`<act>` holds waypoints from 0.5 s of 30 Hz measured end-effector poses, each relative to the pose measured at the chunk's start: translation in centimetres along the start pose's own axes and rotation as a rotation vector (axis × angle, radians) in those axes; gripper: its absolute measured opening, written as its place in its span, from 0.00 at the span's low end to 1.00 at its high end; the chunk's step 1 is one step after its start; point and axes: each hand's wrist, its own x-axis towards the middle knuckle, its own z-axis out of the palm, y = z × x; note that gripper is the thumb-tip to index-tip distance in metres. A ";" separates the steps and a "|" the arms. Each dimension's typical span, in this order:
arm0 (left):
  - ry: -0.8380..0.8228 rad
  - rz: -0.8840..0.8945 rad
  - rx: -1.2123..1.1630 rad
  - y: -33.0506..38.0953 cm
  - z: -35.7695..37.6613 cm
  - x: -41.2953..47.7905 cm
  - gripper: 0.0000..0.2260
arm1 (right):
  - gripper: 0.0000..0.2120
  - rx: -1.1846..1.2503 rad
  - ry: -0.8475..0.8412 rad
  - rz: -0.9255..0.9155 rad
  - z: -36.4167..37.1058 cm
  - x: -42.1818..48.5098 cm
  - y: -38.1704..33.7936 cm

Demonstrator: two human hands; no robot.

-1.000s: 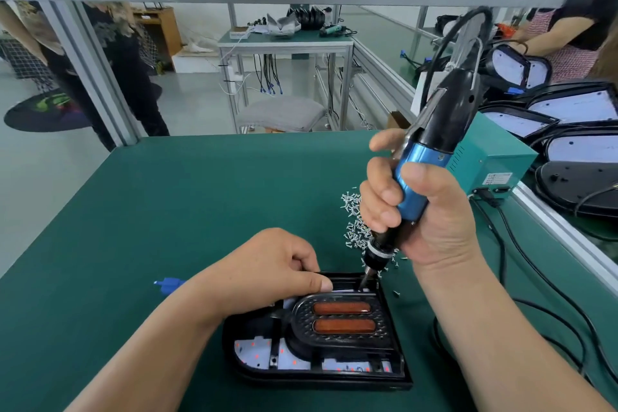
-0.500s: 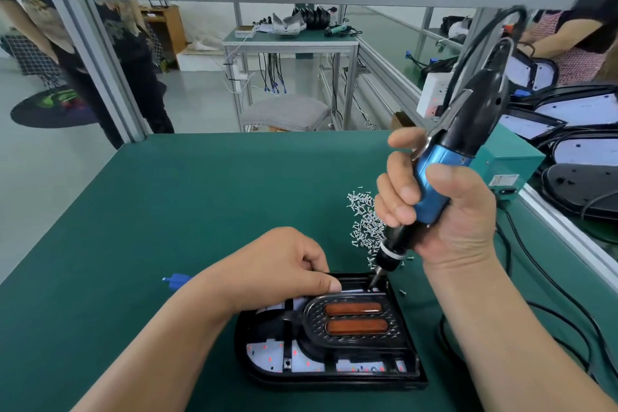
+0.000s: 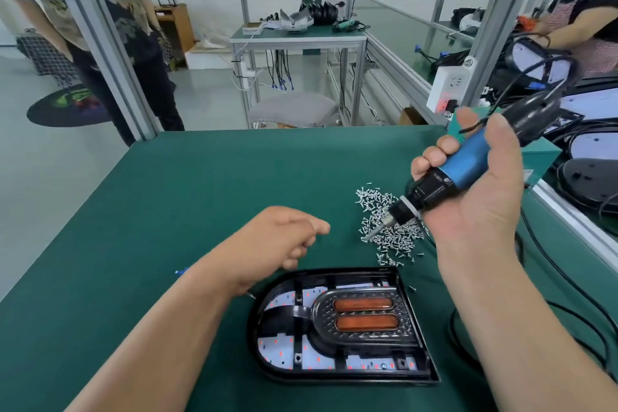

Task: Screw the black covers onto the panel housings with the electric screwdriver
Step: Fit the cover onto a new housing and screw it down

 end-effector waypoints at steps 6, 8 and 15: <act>0.017 -0.068 -0.278 -0.4 0.2 0.6 0.07 | 0.09 0.112 0.167 -0.021 0.1 0.2 1.5; 0.014 -0.049 -0.345 -0.4 0.4 0.8 0.04 | 0.08 0.125 0.182 -0.016 0.1 0.3 1.8; -0.078 0.000 -0.482 -0.5 0.3 0.8 0.07 | 0.09 0.181 0.160 -0.023 0.4 -0.3 1.9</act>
